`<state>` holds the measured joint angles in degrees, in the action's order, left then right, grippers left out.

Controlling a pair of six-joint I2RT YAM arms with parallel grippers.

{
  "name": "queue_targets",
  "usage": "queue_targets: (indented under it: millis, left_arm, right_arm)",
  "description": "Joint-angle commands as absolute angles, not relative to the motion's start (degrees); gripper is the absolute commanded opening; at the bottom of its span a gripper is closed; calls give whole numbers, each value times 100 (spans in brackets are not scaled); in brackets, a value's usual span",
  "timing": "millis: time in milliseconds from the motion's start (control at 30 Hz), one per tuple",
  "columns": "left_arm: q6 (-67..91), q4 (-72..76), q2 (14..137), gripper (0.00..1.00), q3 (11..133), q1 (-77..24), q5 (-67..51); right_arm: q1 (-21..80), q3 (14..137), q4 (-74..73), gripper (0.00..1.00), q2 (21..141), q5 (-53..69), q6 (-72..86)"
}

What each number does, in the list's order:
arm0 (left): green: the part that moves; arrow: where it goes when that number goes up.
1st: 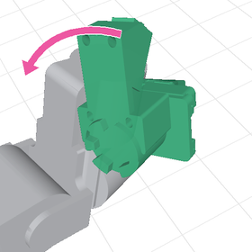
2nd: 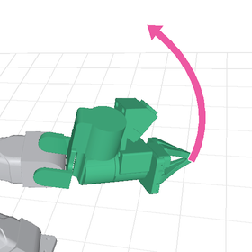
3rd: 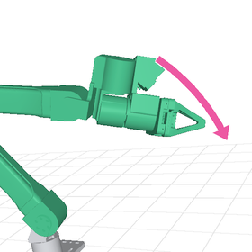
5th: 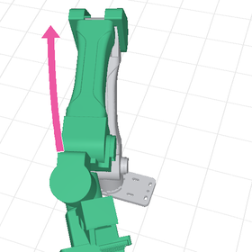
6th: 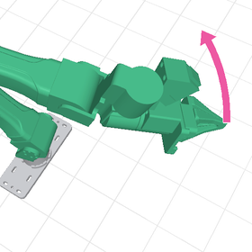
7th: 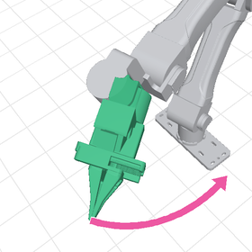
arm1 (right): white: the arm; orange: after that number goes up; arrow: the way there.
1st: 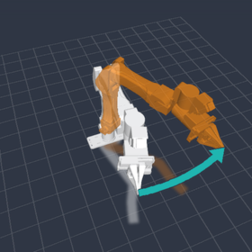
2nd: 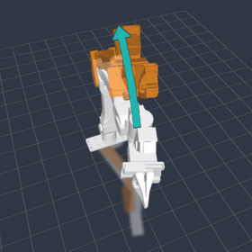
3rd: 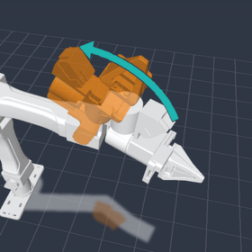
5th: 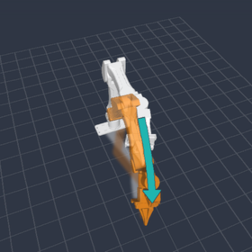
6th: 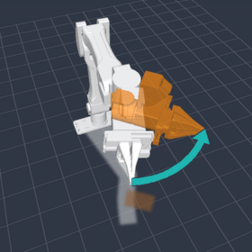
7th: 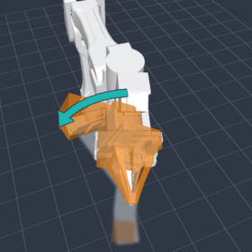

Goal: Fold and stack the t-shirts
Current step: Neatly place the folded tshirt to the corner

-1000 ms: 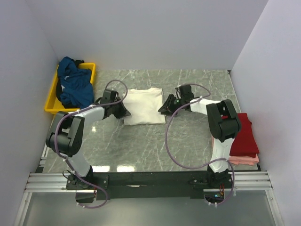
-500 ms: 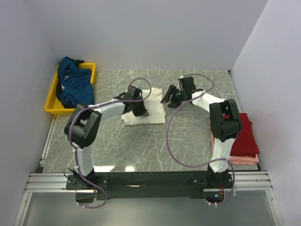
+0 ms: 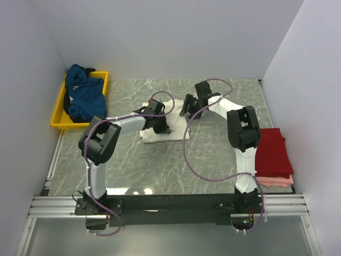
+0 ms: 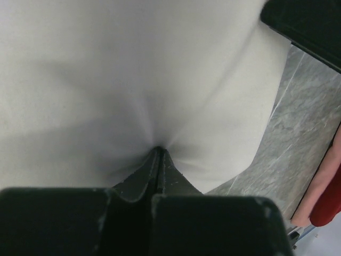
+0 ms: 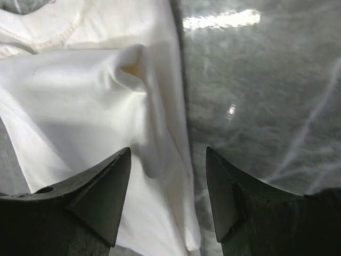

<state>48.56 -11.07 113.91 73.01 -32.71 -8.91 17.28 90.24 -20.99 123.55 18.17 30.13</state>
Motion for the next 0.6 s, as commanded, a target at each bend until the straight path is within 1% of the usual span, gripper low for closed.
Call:
queue_targets:
  millis: [0,133,200,300,333,400,433,467,567]
  left_arm:
    - [4737,-1450,11444,1,7365,-3357,-765]
    - [4702,-1512,11391,1,7392,-3357,-747]
    - [4685,-1564,11382,1,7418,-3357,-756]
    - [4632,-1600,11347,1,7462,-3357,-721]
    - [4632,-1600,11312,0,7479,-3357,-721]
    - [4605,-1661,11285,0,7523,-3340,-625]
    - [4588,-1766,11224,0,7593,-3340,-589]
    - [4562,-1819,11189,0,7620,-3331,-545]
    - [4509,-1898,10873,1,7611,-3296,-457]
  right_arm:
    - [1951,9640,-2513,65,12620,1433,2856]
    - [2144,9888,-2759,61,12902,1135,2918]
    - [2171,9888,-2821,52,12946,915,3040]
    - [2215,9905,-2891,31,12981,565,3137]
    - [2267,9940,-2944,21,12990,441,3129]
    - [2338,10054,-3102,8,13016,221,3077]
    - [2364,10089,-3181,0,13008,11,3111]
    - [2364,10064,-3234,0,12973,9,3137]
    - [2224,9836,-3304,0,12701,-509,3383]
